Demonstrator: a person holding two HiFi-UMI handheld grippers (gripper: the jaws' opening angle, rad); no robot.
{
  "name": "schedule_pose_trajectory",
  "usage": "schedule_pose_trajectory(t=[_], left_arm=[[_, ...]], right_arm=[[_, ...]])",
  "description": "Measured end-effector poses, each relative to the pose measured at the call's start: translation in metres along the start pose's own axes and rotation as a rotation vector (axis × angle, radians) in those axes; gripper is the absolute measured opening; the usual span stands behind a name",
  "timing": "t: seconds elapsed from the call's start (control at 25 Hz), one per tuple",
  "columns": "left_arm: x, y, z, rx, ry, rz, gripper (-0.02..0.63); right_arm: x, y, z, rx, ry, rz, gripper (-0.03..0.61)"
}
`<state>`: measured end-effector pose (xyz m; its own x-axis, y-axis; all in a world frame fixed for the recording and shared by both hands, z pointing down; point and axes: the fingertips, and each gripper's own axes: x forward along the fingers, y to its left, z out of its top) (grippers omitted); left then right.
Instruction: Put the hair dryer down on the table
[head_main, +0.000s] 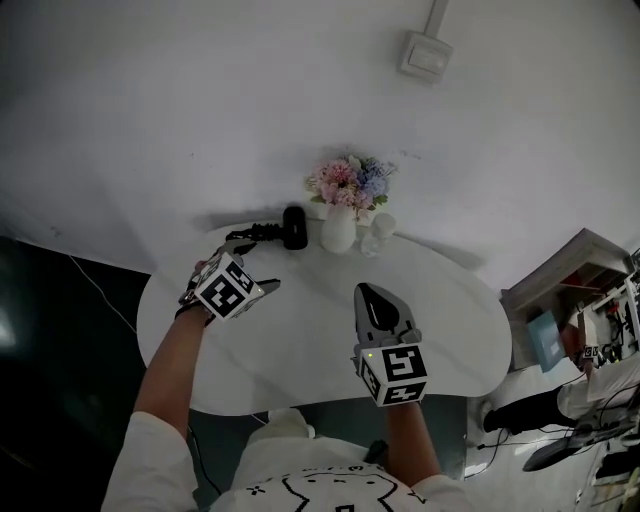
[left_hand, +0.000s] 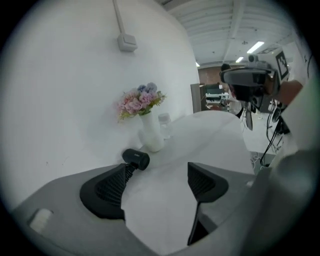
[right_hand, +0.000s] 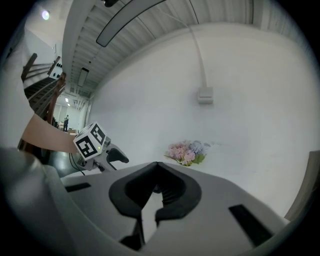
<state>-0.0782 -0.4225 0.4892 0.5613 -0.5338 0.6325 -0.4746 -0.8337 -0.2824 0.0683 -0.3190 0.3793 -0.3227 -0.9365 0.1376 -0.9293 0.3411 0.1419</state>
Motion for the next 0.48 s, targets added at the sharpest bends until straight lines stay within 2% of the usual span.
schedule_pose_trajectory(t=[0.28, 0.48], left_arm=[[-0.046, -0.015, 0.026, -0.183, -0.187, 0.081, 0.394], [-0.075, -0.026, 0.040, -0.263, -0.292, 0.158, 0.394]], right_arm=[[-0.024, -0.006, 0.018, 0.008, -0.057, -0.032, 0.000], [-0.040, -0.012, 0.034, 0.041, -0.108, -0.046, 0.000]])
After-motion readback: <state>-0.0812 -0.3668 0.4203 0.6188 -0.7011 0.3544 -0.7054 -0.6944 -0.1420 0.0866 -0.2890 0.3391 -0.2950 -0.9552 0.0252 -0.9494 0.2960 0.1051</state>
